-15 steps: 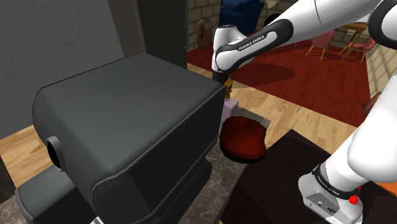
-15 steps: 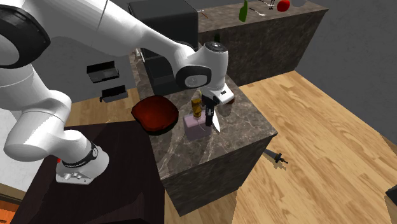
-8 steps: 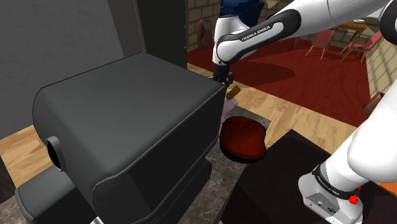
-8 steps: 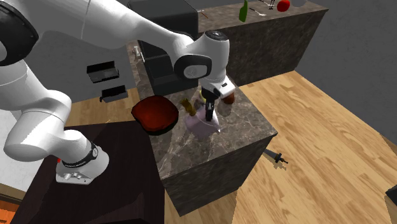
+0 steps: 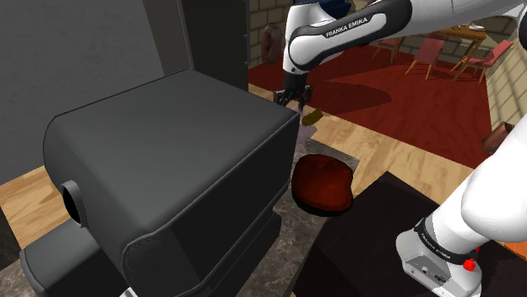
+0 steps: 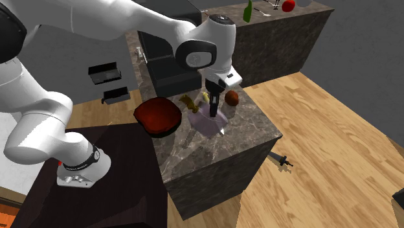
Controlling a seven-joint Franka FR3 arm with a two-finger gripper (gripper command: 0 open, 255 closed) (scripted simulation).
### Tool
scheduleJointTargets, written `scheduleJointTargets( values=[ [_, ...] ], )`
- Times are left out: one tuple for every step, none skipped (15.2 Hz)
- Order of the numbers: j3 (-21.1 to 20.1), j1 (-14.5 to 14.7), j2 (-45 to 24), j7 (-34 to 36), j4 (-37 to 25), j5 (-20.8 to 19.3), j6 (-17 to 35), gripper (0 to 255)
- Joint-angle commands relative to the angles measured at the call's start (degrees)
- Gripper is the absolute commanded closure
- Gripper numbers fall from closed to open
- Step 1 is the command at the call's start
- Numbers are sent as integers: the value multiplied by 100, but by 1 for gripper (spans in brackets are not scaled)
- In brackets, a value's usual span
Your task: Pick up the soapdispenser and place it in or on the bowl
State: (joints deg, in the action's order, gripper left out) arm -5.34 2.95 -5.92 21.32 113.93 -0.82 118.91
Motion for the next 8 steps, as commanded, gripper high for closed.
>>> scheduleJointTargets(
  values=[
    [4, -7, 60, -15, -89, 7, -150, 255],
    [4, -7, 86, -17, -137, 10, -223, 255],
    [4, -7, 110, -19, -185, 13, -296, 255],
    [3, -8, 133, -21, -235, 16, -369, 255],
    [3, -8, 155, -23, -286, 19, -442, 255],
    [3, -8, 176, -25, -339, 21, -515, 255],
    [3, -9, 196, -27, -392, 23, -588, 255],
    [3, -9, 215, -29, -448, 26, -662, 255]
  ],
)
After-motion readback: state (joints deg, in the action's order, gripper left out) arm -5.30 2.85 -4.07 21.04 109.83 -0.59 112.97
